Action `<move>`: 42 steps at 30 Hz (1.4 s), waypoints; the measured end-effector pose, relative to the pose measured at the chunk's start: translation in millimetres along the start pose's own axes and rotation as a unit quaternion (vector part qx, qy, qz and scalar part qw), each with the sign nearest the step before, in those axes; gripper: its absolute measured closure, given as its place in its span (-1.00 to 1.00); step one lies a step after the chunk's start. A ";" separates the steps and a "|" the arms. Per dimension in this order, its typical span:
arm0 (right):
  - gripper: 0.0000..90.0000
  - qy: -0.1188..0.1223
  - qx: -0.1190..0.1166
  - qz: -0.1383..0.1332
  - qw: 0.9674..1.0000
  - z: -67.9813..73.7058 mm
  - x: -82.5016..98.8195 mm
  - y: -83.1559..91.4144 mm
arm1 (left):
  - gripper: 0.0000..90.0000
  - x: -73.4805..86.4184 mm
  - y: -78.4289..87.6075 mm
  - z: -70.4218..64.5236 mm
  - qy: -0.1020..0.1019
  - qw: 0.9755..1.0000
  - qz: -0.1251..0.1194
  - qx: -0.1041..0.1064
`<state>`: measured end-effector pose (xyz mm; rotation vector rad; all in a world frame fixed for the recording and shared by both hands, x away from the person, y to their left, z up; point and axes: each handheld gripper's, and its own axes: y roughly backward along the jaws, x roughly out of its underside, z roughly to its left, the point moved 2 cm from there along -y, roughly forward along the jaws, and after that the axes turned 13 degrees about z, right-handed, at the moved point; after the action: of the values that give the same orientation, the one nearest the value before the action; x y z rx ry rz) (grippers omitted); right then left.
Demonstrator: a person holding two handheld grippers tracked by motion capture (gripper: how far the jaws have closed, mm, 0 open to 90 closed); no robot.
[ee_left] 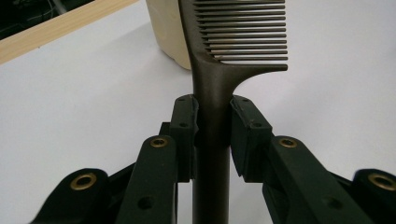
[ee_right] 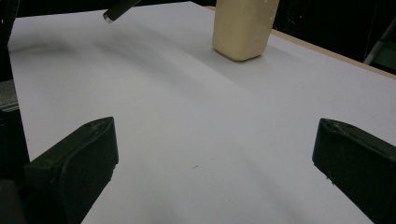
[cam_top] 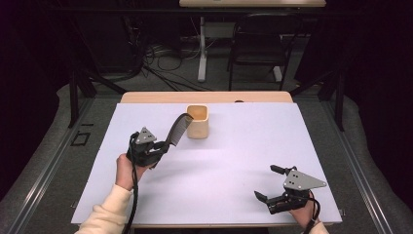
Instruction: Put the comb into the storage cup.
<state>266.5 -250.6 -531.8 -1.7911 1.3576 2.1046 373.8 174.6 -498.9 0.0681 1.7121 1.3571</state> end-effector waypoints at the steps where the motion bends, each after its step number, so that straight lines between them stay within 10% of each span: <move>1: -1.00 0.000 0.000 0.000 1.000 -0.1 0.0 0.0 | 0.61 -0.1 0.1 0.1 0.000 1.000 -0.001 0.000; 42: -1.00 -0.002 -0.001 0.002 1.000 0.0 0.0 0.0 | 0.61 -29.2 15.1 1.5 -0.004 0.999 -0.037 0.010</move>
<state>266.5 -250.6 -531.8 -1.7862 1.3598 2.1104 384.5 165.7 -469.2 0.0208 1.7042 1.2842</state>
